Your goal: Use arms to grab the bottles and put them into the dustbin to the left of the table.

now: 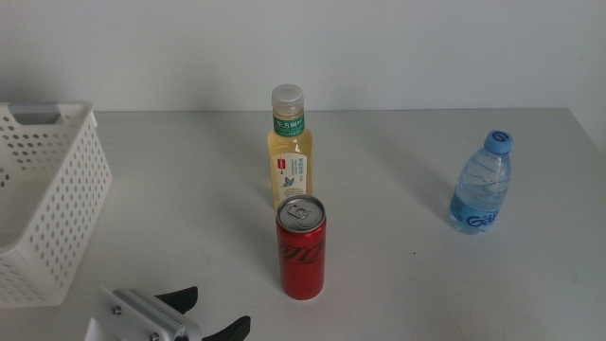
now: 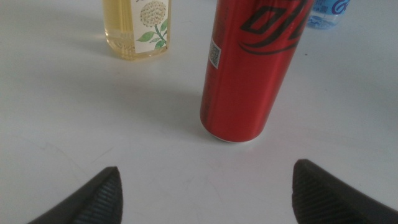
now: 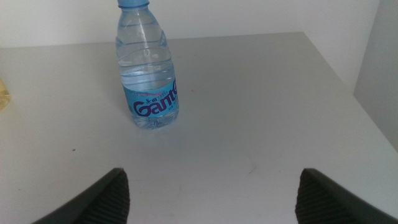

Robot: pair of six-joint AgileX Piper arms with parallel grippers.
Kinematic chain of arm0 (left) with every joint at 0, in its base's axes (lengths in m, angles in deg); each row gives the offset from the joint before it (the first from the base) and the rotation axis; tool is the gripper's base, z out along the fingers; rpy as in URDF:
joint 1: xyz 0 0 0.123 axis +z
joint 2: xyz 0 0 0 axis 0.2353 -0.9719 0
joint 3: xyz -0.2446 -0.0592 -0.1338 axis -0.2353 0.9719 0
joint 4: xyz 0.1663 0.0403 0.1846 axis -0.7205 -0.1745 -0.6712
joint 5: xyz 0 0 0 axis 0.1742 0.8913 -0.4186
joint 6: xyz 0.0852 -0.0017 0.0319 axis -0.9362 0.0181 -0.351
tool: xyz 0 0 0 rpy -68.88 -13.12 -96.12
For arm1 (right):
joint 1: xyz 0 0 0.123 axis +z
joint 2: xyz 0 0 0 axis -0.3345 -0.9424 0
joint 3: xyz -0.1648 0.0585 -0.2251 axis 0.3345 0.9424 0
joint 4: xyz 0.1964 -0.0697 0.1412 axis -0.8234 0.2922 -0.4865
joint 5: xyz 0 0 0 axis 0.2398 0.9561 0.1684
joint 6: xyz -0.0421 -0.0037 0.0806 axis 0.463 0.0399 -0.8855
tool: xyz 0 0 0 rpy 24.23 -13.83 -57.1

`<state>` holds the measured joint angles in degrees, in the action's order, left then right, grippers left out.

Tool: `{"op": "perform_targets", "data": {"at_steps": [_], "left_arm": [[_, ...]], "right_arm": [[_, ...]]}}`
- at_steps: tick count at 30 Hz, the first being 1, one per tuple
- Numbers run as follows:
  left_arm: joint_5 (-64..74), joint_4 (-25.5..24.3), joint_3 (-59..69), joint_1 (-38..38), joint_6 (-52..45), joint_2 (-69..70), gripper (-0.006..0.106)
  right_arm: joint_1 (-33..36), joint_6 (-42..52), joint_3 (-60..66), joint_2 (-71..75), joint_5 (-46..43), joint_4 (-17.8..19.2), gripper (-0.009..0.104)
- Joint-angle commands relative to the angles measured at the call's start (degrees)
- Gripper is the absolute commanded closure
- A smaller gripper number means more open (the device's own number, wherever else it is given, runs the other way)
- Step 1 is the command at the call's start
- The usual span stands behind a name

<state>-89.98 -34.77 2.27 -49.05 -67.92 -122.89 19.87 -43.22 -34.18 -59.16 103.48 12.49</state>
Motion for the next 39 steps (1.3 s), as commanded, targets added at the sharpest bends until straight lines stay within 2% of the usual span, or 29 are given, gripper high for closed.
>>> {"op": "perform_targets", "data": {"at_steps": [1,12,21,39], "left_arm": [[-10.3,-0.4,-0.5,-0.2,0.9,0.9,0.007],[-8.6,-3.0,-9.9,0.2,0.2,-1.9,0.007],[-9.1,-7.5,-18.4,0.2,0.5,-8.9,0.007],[-10.0,-11.2,-29.5,0.2,1.9,-18.6,0.007]], "right_arm": [[-0.3,0.3,-0.6,1.2,-4.4,0.7,0.001],[-0.3,0.3,-0.6,1.2,-4.4,0.7,0.001],[-0.3,0.3,-0.6,1.2,-4.4,0.7,0.001],[-0.3,0.3,-0.6,1.2,-4.4,0.7,0.001]]}}
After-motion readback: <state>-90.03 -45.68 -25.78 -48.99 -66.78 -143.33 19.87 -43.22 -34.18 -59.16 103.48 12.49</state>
